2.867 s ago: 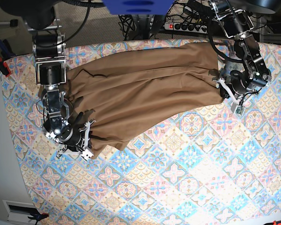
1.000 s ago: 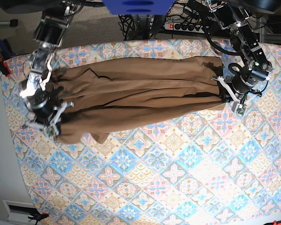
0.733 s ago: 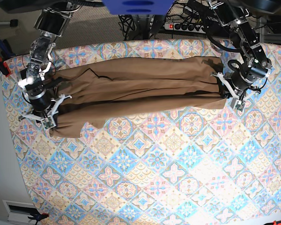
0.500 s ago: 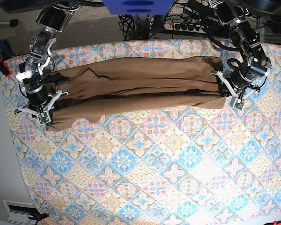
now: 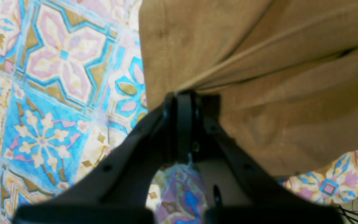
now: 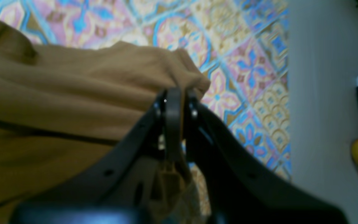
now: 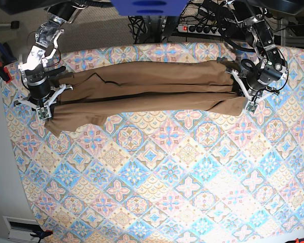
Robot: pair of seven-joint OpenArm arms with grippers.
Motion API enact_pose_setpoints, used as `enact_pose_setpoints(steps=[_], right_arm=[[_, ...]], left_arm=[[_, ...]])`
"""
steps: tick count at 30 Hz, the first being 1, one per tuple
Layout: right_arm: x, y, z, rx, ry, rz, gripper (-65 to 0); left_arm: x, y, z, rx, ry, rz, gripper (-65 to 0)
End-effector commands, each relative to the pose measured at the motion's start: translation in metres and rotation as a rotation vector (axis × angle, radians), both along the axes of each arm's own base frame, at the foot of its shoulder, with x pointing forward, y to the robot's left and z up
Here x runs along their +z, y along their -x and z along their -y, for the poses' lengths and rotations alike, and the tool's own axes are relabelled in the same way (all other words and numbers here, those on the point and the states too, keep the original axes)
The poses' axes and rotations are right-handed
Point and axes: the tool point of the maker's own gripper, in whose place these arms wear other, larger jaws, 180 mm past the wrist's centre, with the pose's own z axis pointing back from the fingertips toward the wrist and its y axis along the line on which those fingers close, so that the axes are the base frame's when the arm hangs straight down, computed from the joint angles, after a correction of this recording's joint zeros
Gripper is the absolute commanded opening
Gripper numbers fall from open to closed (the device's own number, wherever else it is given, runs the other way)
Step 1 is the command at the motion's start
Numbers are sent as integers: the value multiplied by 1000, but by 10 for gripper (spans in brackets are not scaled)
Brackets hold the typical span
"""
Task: Layout the t-shirt on the table in an organized manner, then fold the t-shirt properly
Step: 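Lift both shirt ends and fold the shirt lengthwise onto itself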
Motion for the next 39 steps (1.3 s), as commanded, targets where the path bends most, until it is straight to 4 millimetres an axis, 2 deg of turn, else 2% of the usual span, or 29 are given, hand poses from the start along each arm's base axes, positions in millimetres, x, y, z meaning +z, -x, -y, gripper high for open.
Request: enact_pose_setpoints(steps=[1,8,14,21,25,32,33,37,39], right_arm=[[11,0,6,-9,15,37,-650],[-1,12,3,-20,-3,3,-650],[-9,19,3,-22,-9,-23,-650],[-39,30,0,-39,-64,-95,-650],[-54,35,0,-48,-89,-129,-650],[-54,34,-1,-47,-92,-127,-650],[-53,33,-1,-49,-90,-125,-650],[-52,34,-1,-50,-88,-123,-638],[-53,35,-1,-49,-87,-127,-546]], left_arm=[[8,-6,-4,1,-15,30,-650],[7,-5,-4,0,-15,26,-650],[-4,7,-3,3,-7,-15,-650],[-27,20,-3,19,28,-88,-650],[-32,23,-3,24,37,-103,-650],[-31,21,-2,23,44,-96,-650],[-31,21,-2,23,43,-96,-641],[-30,20,-1,22,44,-92,-442],[-30,20,-1,22,44,-92,-380]])
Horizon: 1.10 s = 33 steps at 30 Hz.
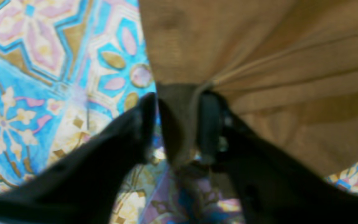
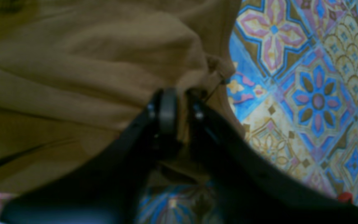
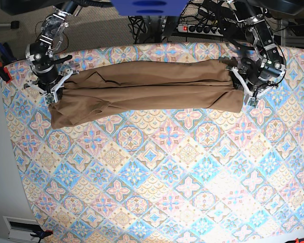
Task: Layout the t-shirt on the table in an organized manner, then fold the t-shirt properly
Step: 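Lift both shirt ends and fold the shirt lengthwise onto itself, then release with the left gripper and regrasp the folded shirt end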
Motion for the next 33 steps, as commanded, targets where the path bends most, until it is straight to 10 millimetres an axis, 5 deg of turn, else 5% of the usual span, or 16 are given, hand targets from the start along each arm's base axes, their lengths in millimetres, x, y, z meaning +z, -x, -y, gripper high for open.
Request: enact_pose_setpoints(steps=[1,8,18,28,33], right_arm=[[13,-7,5,0,17,44,-497],[21,-4,18,-35,35,63,-332],[37,-8,20,-30,67,99,-320],[33,-2,20,-28,65,81,-320],[32,-3,18,-24,62,80,-320]], left_arm=[[1,1,1,-12,-2,-6,-365],[32,-18,33,-25,112,132,-358],[62,-25,75,-50,390,259,-359],[55,-8,59,-63,349,211,-361],[81,-22,69,-47,488,312,-356]])
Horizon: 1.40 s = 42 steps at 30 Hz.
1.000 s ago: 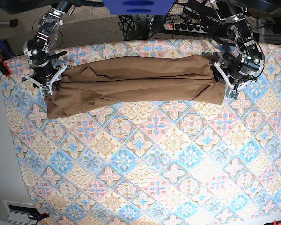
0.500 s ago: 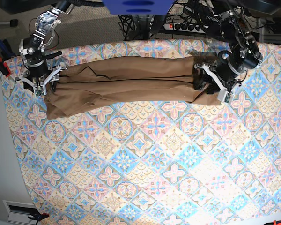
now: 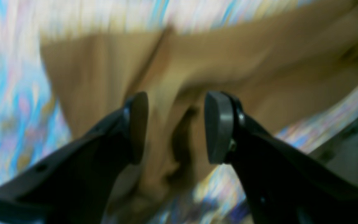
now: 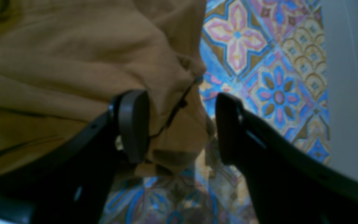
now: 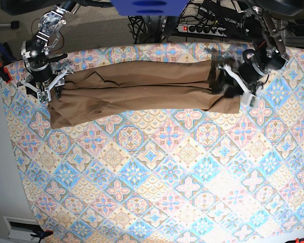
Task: Layout the t-shirt on the table in an organized manner, then fold the t-shirt properly
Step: 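Release with the left gripper and regrasp the folded shirt end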
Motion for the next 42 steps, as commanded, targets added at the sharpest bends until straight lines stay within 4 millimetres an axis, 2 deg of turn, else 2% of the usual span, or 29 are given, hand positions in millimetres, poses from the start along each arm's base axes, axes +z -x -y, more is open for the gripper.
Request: enact_pose_setpoints(steps=[1,4,7,13,17,21,24,33,38,40,42], right_arm=[[12,-7,3,7,12,46,-320],[11,-5,3,6,11,42,-320],[11,-5,3,5,11,40,-320],[11,-4,5,1,13,41,-320],[11,-4,5,0,13,39,-320],[10,-4,5,0,12,38,-320],[10,-4,5,0,12,38,-320],[10,-5,3,6,10,38,-320],[10,-5,3,6,10,38,-320],[10,-5,3,6,10,38,-321],[11,-4,4,3,12,39,-323]], left_arm=[[16,-6,-4,13,30,59,-356],[31,-8,-12,45,90,106,-356],[32,-7,-32,106,80,111,-356],[-22,1,-78,264,168,-36,-356],[-45,6,-79,224,174,-125,-356],[-47,7,-83,228,165,-133,-356],[-49,8,-81,222,158,-143,-356],[-70,12,-25,70,169,-221,-356],[-78,16,-13,69,174,-241,-362],[-83,19,-11,66,151,-258,-386],[-88,22,-9,64,135,-273,-463]])
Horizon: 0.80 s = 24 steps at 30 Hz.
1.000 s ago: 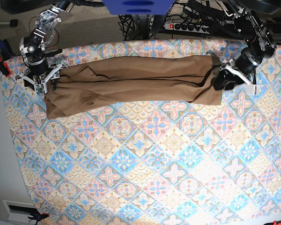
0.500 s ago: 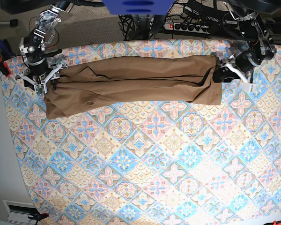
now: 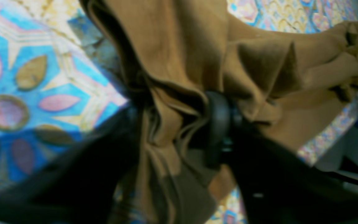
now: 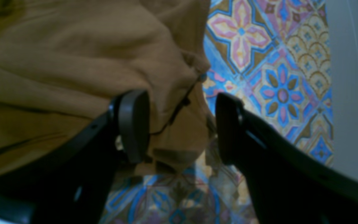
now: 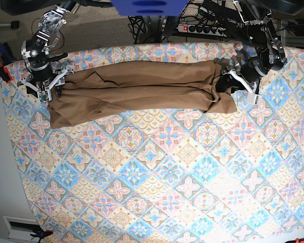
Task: Layout the t-shirt on the table in an organized manner, then fold the t-shirt properly
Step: 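Release with the left gripper and regrasp the folded shirt end, then fold the shirt end with the left gripper toward the right gripper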
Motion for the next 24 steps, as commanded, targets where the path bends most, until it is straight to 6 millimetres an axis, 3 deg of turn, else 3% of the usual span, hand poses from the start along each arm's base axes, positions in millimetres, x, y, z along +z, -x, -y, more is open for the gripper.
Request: enact_pose_setpoints(steps=[1,3,8,15,24], right_arm=[[12,-6,4,1,14,45,-323],[13,-6,4,2,15,48,-322],[14,-7,4,2,17,50,-321],[15,-5,9,-14,22,51,-321],[16,5,20,-74,14,60,-320]], left_arm=[[-10,12,4,-49,-31,-63,-521],[-13,13,7,-52,-40,-71,-650],[-15,3,4,-65,-96,-72,-650],[-1,-24,-5,-61,-130,-18,-650],[4,-46,-68,-27,-214,-36,-650]])
